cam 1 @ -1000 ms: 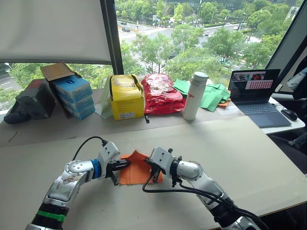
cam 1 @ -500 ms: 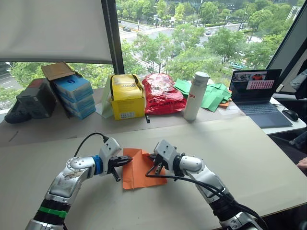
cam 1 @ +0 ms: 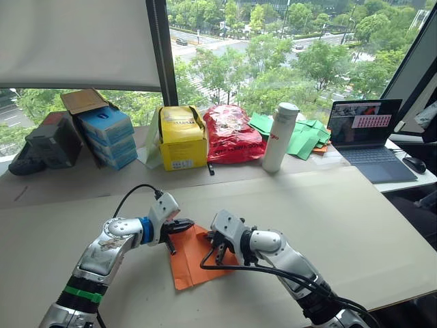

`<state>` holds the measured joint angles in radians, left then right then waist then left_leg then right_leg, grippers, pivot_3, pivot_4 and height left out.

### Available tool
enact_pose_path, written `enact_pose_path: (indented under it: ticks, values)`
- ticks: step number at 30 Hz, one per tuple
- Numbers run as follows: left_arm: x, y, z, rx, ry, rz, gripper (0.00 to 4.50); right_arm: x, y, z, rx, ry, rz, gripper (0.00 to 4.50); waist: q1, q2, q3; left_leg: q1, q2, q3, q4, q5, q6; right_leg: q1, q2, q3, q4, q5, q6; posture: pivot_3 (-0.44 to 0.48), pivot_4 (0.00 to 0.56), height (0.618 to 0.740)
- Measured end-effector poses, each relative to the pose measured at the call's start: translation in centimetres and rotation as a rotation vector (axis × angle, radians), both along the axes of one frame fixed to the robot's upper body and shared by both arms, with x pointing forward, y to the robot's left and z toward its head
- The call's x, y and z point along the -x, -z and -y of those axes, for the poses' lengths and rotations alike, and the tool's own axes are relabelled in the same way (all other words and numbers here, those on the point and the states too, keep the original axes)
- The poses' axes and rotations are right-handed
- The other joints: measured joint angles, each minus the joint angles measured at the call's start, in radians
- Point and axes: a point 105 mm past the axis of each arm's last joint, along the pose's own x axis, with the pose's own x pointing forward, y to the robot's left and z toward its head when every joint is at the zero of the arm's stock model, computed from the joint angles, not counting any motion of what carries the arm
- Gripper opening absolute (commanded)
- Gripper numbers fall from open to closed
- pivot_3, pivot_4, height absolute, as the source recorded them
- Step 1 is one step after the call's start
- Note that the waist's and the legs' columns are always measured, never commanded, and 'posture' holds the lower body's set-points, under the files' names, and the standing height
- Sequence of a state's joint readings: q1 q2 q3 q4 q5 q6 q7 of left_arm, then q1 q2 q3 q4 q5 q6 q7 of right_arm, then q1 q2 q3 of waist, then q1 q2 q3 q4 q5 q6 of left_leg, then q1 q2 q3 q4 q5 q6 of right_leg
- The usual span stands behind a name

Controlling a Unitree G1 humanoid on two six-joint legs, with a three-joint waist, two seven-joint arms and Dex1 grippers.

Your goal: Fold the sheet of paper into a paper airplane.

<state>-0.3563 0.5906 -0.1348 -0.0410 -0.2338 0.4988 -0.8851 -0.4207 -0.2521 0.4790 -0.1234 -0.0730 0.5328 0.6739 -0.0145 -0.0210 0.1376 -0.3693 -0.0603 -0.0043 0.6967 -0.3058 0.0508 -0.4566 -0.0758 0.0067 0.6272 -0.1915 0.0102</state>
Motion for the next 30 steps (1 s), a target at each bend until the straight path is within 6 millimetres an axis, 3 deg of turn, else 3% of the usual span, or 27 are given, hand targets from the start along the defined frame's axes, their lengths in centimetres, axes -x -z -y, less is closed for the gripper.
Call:
enact_pose_path:
  ticks: [17, 25, 30]
  values:
    - [-0.8, 1.3, 1.6, -0.187, 0.134, 0.124, 0.0, 0.2, 0.0, -0.1, 0.03, -0.006, 0.006, 0.02, 0.0, -0.001, -0.001, 0.001, 0.0, 0.0, 0.0, 0.0, 0.0, 0.001, 0.0, -0.001, 0.0, 0.0, 0.0, 0.0, 0.15, 0.74]
    - [-0.9, 1.4, 1.5, -0.204, 0.139, 0.14, 0.0, 0.6, -0.2, -0.4, -0.001, -0.027, -0.035, 2.57, 0.0, -0.001, -0.002, 0.001, 0.0, 0.0, 0.001, 0.0, 0.0, 0.001, 0.0, -0.002, 0.001, 0.0, 0.0, 0.0, 0.15, 0.74]
    - [-0.9, 1.4, 1.4, -0.205, 0.137, 0.14, 0.0, -0.3, -3.6, 0.0, -0.187, -0.002, -0.09, 2.57, 0.0, -0.001, -0.002, 0.001, 0.0, 0.0, 0.002, 0.0, 0.001, 0.001, 0.0, -0.002, 0.002, 0.0, 0.0, 0.0, 0.15, 0.74]
